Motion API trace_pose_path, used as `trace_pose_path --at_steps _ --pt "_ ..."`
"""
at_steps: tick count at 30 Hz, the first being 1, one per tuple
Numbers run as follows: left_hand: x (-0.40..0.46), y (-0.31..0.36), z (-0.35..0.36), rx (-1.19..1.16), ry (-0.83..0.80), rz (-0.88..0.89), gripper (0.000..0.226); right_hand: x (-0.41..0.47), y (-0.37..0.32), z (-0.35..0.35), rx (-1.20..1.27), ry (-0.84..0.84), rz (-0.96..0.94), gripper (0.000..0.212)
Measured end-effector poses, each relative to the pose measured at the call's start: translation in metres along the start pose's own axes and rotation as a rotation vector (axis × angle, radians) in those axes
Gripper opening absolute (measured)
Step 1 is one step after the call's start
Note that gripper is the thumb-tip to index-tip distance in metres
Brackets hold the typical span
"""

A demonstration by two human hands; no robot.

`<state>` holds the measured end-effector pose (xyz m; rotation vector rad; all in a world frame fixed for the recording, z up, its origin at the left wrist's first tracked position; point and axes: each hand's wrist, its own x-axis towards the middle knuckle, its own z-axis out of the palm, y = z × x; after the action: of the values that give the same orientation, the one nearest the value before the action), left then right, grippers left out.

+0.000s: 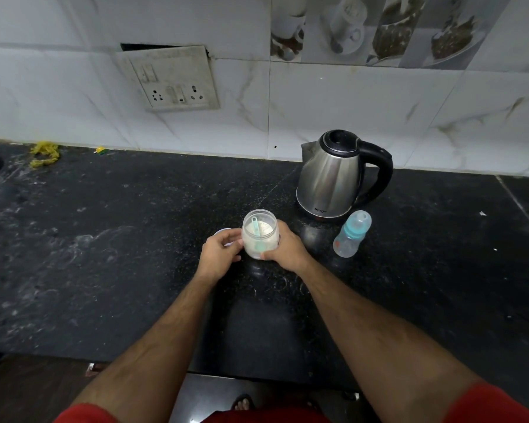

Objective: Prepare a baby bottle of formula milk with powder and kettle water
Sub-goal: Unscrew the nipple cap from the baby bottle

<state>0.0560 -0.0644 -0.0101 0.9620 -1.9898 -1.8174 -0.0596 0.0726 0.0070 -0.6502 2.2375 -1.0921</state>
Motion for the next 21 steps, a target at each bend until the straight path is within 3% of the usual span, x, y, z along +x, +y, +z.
trace_pose_path --at_steps 4,9,11,16,21 --pt "-0.002 0.001 0.0 0.027 0.013 0.0 0.02 0.005 0.003 -0.002 -0.066 -0.015 0.015 0.081" --pt "-0.018 -0.007 0.01 0.052 0.18 0.026 0.009 -0.004 0.015 -0.008 -0.097 0.023 0.067 0.104" --pt "-0.031 -0.014 0.021 0.044 0.184 0.035 0.011 -0.014 0.023 -0.013 -0.05 0.086 0.061 0.093" --pt "-0.063 -0.021 0.061 -0.004 0.026 0.053 0.016 -0.051 0.051 -0.037 0.0 0.22 0.039 0.04" --pt "-0.065 -0.013 0.095 0.039 -0.133 0.055 0.014 -0.077 0.087 -0.065 0.073 0.342 0.131 0.015"
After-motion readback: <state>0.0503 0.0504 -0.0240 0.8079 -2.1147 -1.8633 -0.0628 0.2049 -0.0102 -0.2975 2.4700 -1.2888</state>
